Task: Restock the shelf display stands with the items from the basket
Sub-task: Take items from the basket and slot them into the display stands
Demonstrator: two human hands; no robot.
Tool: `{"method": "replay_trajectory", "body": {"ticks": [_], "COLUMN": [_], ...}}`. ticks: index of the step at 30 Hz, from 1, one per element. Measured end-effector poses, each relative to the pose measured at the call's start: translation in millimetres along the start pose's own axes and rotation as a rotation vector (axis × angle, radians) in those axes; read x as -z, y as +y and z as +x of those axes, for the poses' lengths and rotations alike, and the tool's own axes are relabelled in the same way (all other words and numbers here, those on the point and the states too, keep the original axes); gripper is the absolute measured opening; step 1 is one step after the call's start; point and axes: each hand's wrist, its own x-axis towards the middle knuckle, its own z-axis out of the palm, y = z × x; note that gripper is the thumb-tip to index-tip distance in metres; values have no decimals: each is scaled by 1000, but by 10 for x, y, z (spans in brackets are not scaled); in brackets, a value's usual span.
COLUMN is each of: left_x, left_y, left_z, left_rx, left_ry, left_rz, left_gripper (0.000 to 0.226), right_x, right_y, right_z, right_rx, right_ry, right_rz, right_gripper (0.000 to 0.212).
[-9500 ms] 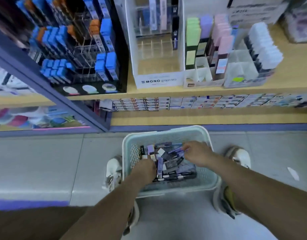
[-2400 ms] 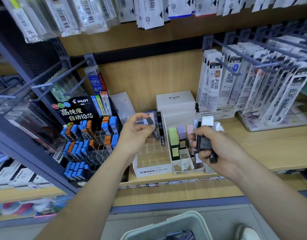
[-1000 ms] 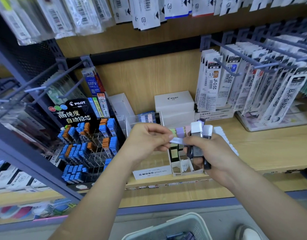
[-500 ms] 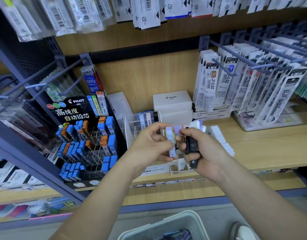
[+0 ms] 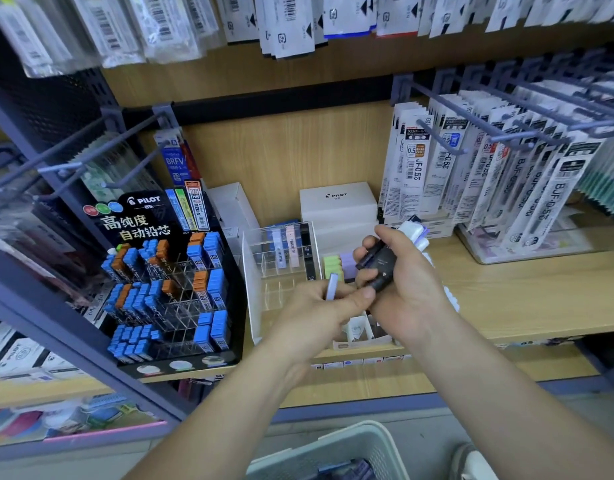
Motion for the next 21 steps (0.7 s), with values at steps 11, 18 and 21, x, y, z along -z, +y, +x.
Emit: {"method": "replay_trajectory", "body": {"ticks": [11, 18, 21], "left_x": [299, 150, 266], "left_y": [27, -23, 7], "left_z": [-56, -58, 8], "left_rx": [-85, -107, -130], "left_ry": [156, 103, 179], "left_rz": [-123, 130, 103], "left_gripper": [22, 30, 33], "right_x": [121, 114, 137], "right_y": [-179, -47, -38], "right_z": [-128, -148, -130], "right_rx": [-28, 44, 76], "right_ry": [-182, -134, -160], "right_rz": [-410, -682, -762], "right_gripper": [15, 10, 8]}}
